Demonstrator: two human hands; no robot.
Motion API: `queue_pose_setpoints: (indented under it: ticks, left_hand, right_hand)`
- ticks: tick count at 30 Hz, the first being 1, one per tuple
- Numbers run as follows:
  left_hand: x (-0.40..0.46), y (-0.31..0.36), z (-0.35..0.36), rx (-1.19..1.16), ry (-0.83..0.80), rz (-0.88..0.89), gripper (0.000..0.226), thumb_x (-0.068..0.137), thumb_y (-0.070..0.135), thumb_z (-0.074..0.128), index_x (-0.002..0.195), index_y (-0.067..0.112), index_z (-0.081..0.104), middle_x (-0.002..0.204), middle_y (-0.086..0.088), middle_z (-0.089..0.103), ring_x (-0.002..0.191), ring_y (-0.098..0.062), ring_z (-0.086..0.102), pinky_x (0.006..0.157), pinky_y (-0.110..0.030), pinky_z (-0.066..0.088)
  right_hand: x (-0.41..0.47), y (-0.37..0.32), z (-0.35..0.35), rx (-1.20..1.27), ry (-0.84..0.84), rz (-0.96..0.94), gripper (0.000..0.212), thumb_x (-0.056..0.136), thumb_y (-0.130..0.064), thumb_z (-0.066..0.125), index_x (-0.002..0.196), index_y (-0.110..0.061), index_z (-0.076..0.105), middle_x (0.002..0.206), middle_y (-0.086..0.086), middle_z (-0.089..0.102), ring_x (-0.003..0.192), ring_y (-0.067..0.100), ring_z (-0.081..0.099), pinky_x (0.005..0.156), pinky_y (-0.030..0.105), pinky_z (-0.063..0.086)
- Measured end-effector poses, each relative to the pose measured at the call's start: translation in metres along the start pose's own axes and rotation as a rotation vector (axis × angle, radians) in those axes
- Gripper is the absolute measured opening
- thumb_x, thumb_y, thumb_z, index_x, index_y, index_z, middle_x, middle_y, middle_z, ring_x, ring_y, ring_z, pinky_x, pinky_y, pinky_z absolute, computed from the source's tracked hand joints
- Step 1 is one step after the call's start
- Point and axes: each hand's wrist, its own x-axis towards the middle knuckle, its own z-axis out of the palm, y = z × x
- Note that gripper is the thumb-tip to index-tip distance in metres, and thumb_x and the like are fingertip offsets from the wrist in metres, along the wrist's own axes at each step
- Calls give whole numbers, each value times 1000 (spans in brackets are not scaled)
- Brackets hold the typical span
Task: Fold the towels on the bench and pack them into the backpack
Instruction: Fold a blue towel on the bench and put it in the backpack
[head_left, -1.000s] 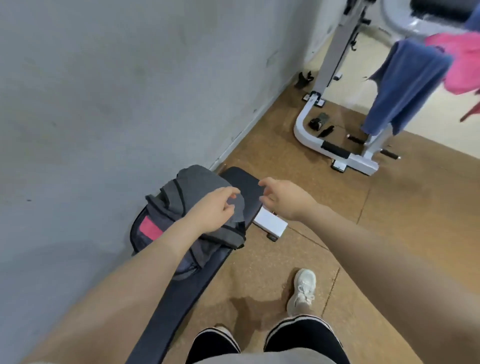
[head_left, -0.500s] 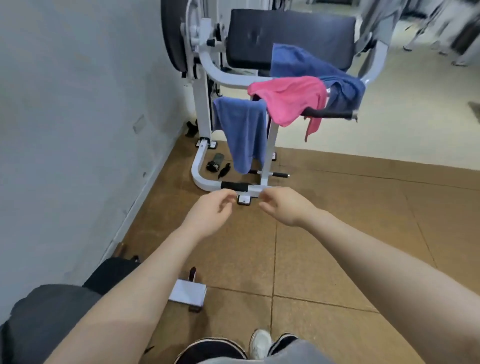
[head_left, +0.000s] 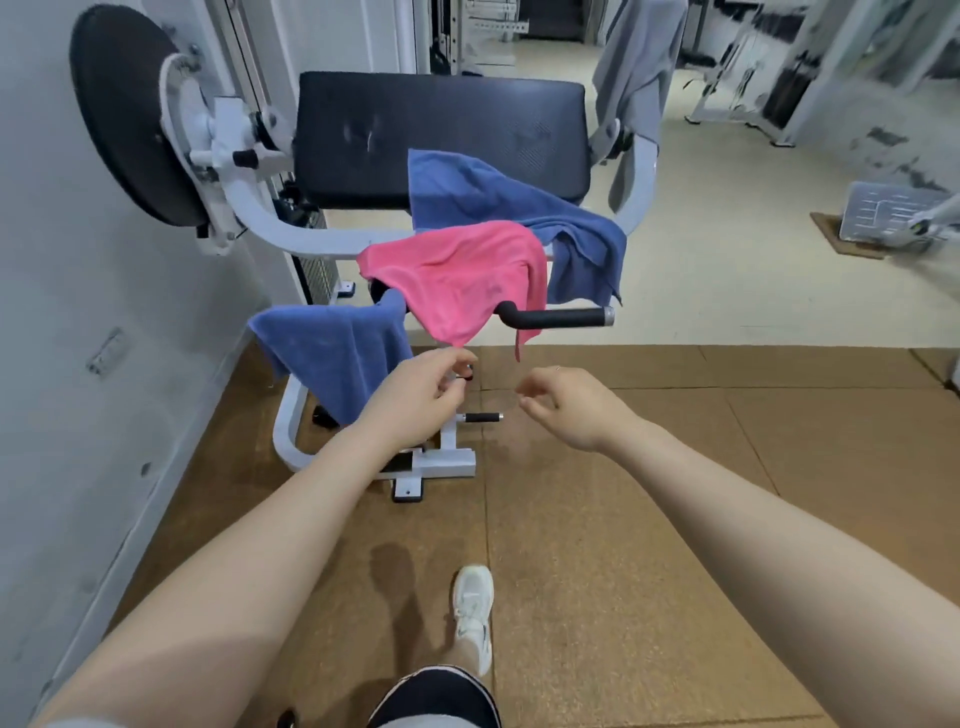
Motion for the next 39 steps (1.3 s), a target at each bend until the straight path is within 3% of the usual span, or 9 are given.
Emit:
queue_pose_setpoints:
  ticks: [5,8,13,17,19,23,31,35,39]
  left_hand:
    - [129,-24,-15,6,-10,42,36,91,10,46,126,14,53,121,-3,59,98,-18,58,88,-31,46]
    - [201,-30,-25,35,-1,91,36,89,7,46,124,12,54,118,-4,61,92,-20,58,86,-33,47]
    - [296,-31,-31,81,-16,124,33,90,9,48,122,11,55,115,-3,62,87,-17,56,80,-23,39]
    - [357,-33,-27,106,-12,130,30,90,13,47,118,12,57,113,-2,62,87,-18,55,86,-30,44]
    - [381,-39,-23,115,-4,107,30,90,12,47,118,13,57,113,-1,61,81,-12,49,83,-26,42]
    - [414,-51,-13,104,17,22,31,90,12,46,119,13,56,113,1,59,80,-11,47,84,-28,43]
    - [464,-69,14,66,17,-173,31,90,11,48,120,10,56,116,-3,59,100,-18,55,89,-29,43]
    - [480,-67,30,62,57,-244,31,89,10,47,118,11,57,116,-3,59,86,-11,48,88,-29,43]
    - [490,-57,39,52,107,-257,31,90,12,48,120,10,56,119,-4,57,84,-11,50,89,-33,46]
  right_hand:
    - [108,31,-39,-23,50,29,23,91,-22,48,103,-6,61,104,11,64,98,30,58,83,41,47]
    - [165,52,-61,-24,113,60,28,92,-23,48,113,-9,60,111,10,62,103,30,57,85,42,47]
    - [244,90,-83,61,214,133,36,94,-26,46,124,-8,52,126,11,56,115,27,52,93,42,44]
    - [298,124,-93,127,252,205,32,93,-25,46,116,-4,53,119,13,57,111,28,52,89,42,44]
    - [324,144,-96,109,235,216,32,93,-24,45,116,-4,53,118,14,57,110,28,51,87,39,43]
    - [375,184,-102,93,137,222,46,93,-23,45,135,-5,38,137,16,45,126,32,42,98,40,38]
    - [439,238,-93,-225,72,218,32,89,-27,51,110,-4,48,119,16,47,94,37,55,74,37,38]
    - [447,248,-96,-39,94,242,31,90,-20,50,117,-6,42,121,15,42,89,40,56,70,39,41]
    - [456,257,-104,92,68,185,20,89,-12,45,106,-3,53,102,16,60,94,36,57,73,37,41]
